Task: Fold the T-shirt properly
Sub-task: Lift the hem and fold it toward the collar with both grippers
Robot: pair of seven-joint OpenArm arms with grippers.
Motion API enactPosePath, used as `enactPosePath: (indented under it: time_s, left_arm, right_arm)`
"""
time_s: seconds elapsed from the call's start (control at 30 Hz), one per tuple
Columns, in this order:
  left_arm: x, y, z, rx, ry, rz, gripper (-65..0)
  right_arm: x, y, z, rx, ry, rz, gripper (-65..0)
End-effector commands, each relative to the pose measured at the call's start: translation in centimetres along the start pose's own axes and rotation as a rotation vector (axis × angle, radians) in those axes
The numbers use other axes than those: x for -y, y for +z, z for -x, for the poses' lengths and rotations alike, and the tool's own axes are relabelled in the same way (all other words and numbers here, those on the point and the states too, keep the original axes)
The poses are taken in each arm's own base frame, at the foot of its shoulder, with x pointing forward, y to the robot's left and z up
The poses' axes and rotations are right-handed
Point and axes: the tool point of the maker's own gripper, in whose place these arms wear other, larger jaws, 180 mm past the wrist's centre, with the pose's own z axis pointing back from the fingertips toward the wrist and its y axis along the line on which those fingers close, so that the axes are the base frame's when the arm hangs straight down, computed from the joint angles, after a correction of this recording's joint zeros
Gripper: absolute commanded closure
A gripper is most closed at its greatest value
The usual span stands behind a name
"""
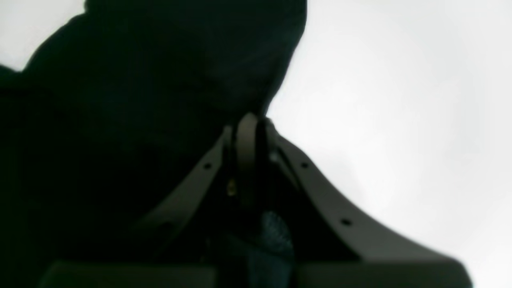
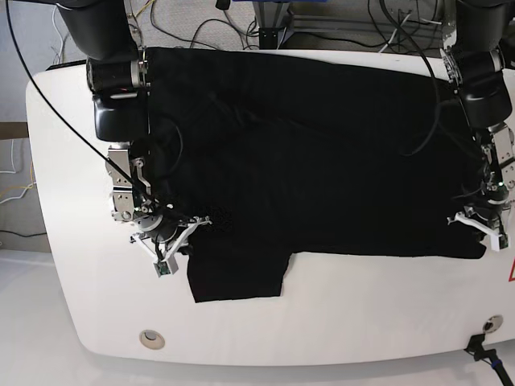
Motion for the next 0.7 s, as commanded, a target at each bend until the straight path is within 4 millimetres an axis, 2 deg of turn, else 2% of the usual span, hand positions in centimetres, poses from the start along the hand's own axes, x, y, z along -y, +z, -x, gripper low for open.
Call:
enactPosePath:
  time_s: [0.0, 0.1, 0.23, 0.3, 0.4, 0.5, 0.67]
  left_arm:
    - [-1.0, 0.4, -3.3, 0.088, -0.017, -0.016, 0.0]
    - [-0.7, 1.1, -3.5, 0.107, -0.048, -0.011, 0.0]
    - [-0.4, 2.3, -3.7, 0.132, -0.09, -0.003, 0.0]
    - [-0.3, 2.8, -3.7, 0.142, -0.106, -0.001, 0.0]
    - [-1.6, 4.0, -4.0, 0.169, -0.102, -0.03, 0.0]
    - [-2.2, 4.9, -4.0, 0.179, -0.108, -0.045, 0.0]
    - [-2.7, 6.7, -3.2, 0.182, -0.145, -0.054, 0.0]
  right_arm:
    - [0.3, 1.1, -3.5, 0.071, 0.046, 0.001, 0.0]
    - [-0.8, 2.4, -3.7, 0.084, 0.085, -0.009, 0.0]
    - [-0.7, 4.6, -3.7, 0.077, 0.147, 0.008, 0.0]
    - [0.1, 5.9, -4.1, 0.094, 0.131, 0.035, 0.0]
    - [0.8, 7.1, -4.1, 0.09, 0.123, 0.061, 0.0]
    - [0.4, 8.1, -3.4, 0.087, 0.15, 0.064, 0.0]
    - [-0.5, 9.8, -0.7, 0.058, 0.18, 0.058, 0.0]
